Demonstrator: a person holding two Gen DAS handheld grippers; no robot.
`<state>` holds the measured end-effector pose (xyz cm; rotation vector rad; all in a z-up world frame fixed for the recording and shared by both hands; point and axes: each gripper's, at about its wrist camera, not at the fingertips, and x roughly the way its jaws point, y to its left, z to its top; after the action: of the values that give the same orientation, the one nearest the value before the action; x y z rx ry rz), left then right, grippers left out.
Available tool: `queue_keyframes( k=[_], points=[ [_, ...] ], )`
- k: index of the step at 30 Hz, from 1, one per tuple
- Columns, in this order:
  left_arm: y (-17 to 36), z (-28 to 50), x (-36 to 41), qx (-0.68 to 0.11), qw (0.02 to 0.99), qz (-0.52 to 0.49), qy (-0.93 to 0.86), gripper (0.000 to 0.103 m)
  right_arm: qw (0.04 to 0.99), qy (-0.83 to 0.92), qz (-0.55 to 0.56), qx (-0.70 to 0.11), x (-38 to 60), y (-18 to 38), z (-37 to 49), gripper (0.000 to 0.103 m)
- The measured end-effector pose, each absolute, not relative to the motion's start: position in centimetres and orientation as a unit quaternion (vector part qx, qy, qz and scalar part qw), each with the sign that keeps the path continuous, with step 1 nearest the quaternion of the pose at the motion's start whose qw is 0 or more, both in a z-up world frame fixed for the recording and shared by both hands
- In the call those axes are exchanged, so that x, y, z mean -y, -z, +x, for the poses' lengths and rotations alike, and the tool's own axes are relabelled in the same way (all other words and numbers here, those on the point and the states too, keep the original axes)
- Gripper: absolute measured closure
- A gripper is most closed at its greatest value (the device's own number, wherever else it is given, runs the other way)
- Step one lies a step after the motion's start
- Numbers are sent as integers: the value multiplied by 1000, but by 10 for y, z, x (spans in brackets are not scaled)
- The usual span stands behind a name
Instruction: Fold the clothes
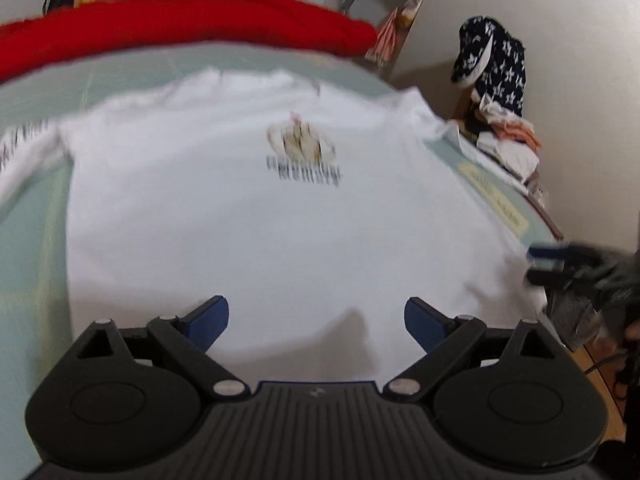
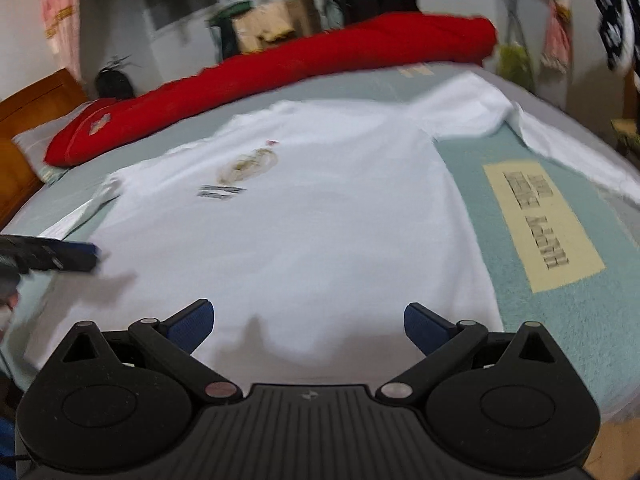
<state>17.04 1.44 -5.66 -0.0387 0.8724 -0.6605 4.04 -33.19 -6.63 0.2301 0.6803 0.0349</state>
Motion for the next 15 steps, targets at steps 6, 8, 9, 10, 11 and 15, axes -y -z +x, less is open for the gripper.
queue_keyframes(
  k=[6,8,9,10,11,15],
  points=[
    [60,139,-50,-411,875,-13,255,8,946,-26,81,-312,323,44,11,0],
    [52,139,-58,-410,880,-8,238,8,947,-24,84,-309,326,44,12,0],
    [45,141,-62,-404,884,-8,236,8,948,-23,86,-307,328,43,13,0],
    [39,145,-63,-396,886,-11,240,8,948,-23,91,-305,329,44,17,0],
    [34,151,-64,-388,888,-17,246,8,947,-25,95,-304,329,44,22,0],
    [28,190,-52,-367,892,-39,261,8,946,-44,100,-305,323,46,59,0]
  ],
)
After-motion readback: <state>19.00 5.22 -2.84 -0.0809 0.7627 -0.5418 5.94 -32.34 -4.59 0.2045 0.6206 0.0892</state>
